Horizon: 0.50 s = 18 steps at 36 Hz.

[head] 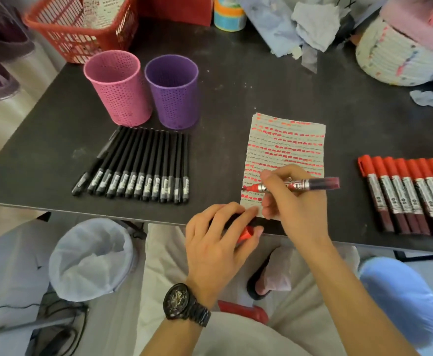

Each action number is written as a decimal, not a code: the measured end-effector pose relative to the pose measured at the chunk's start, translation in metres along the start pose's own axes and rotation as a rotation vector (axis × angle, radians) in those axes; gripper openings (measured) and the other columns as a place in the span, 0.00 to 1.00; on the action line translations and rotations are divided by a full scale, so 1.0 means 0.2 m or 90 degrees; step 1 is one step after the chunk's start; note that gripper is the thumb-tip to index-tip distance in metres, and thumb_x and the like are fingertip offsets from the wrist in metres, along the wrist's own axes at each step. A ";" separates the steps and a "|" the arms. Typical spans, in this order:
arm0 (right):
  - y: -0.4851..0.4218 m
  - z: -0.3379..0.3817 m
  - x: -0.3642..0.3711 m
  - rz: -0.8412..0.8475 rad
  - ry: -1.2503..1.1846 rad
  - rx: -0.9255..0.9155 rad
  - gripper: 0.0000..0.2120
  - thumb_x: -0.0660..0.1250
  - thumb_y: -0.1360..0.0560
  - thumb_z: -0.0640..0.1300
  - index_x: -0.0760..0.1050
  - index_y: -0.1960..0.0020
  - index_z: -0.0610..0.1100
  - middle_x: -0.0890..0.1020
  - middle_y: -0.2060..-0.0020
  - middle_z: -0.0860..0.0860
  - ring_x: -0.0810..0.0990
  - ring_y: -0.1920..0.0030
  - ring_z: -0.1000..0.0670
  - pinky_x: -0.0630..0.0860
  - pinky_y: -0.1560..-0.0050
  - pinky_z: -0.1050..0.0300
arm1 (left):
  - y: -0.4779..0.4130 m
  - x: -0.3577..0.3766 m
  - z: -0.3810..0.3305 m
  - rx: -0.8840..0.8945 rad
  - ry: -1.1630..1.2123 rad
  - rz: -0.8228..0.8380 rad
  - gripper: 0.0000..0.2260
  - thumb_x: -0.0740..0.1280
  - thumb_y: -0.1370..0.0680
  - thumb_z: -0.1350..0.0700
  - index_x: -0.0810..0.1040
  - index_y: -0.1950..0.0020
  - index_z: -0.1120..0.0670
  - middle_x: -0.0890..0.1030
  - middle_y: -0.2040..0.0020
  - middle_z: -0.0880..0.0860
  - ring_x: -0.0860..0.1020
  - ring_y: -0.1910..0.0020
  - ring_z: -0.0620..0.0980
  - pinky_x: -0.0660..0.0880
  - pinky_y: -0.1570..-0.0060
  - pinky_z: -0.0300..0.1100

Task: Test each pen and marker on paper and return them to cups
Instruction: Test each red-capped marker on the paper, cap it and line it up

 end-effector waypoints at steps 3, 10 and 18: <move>0.01 0.00 0.01 -0.021 0.074 -0.049 0.11 0.73 0.24 0.51 0.76 0.62 0.50 0.79 0.73 0.50 0.79 0.73 0.50 0.77 0.67 0.52 | 0.01 0.01 0.00 -0.004 -0.006 -0.008 0.11 0.68 0.20 0.43 0.85 0.42 0.45 0.82 0.44 0.44 0.75 0.40 0.47 0.63 0.39 0.41; 0.02 0.00 -0.14 -0.110 -0.009 -0.040 0.15 0.73 0.25 0.47 0.73 0.68 0.51 0.75 0.77 0.52 0.73 0.78 0.54 0.70 0.76 0.62 | 0.02 0.01 0.01 0.017 -0.009 -0.017 0.10 0.69 0.20 0.43 0.81 0.43 0.46 0.84 0.42 0.46 0.76 0.41 0.49 0.63 0.39 0.42; 0.03 -0.01 -0.47 -0.202 0.004 -0.053 0.14 0.70 0.27 0.48 0.69 0.69 0.50 0.71 0.80 0.52 0.69 0.80 0.53 0.67 0.75 0.63 | 0.01 -0.01 -0.01 -0.014 0.036 0.022 0.09 0.67 0.18 0.46 0.79 0.42 0.49 0.83 0.43 0.51 0.76 0.41 0.50 0.65 0.39 0.42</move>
Point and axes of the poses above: each hand's wrist, its own y-axis away from the middle knuckle, its own x-axis out of the palm, z = x × y, the point moved 9 cm from there along -y, towards the middle knuckle
